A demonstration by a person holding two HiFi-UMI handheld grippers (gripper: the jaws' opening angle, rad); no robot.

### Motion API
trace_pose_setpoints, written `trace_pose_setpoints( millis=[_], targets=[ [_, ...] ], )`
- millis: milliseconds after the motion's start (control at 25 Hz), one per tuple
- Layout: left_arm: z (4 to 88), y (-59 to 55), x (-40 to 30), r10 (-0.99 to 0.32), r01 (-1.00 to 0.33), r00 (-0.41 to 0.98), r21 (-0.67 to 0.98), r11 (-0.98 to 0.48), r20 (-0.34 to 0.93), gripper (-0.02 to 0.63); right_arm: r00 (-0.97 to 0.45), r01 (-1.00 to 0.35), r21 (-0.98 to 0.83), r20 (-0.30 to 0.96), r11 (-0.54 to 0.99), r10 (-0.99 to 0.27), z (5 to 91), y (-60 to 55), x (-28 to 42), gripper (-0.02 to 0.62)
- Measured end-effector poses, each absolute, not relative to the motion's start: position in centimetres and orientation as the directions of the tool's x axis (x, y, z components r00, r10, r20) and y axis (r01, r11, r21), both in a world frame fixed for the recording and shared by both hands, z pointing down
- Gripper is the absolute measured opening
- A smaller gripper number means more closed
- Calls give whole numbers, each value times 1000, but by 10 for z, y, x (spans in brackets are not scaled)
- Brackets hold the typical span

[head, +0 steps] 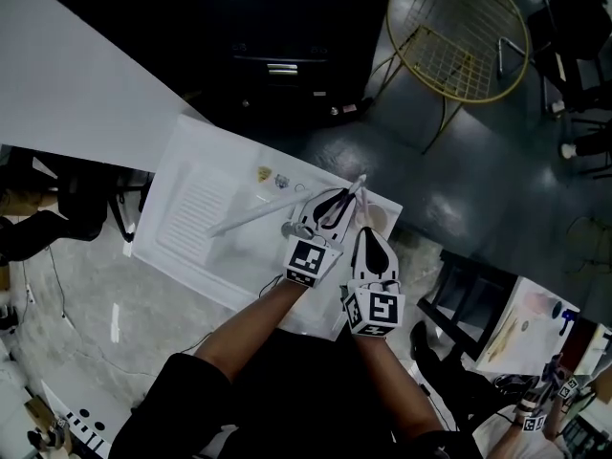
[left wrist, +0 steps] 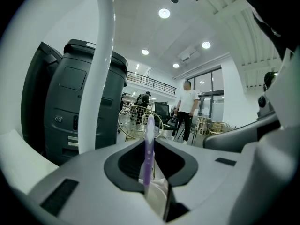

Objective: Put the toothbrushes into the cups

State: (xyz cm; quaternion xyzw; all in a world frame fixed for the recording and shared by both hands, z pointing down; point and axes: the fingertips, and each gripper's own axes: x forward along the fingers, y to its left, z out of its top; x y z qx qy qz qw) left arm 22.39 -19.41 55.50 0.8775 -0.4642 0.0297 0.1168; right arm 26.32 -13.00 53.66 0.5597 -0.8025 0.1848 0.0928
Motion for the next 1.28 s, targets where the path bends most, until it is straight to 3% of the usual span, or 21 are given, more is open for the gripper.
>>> trace_pose_setpoints(
  millis=[440,1280],
  targets=[
    [564,-192,219,-806,-813,576,194,-549,134,72,-360,-932,-193,376,308,-854,547,-129,258,20],
    [586,-184,207,-815,-840,543,124,-529,202,72,-371,-926,-217,384,308,-845,553,-118,260,20]
  ],
)
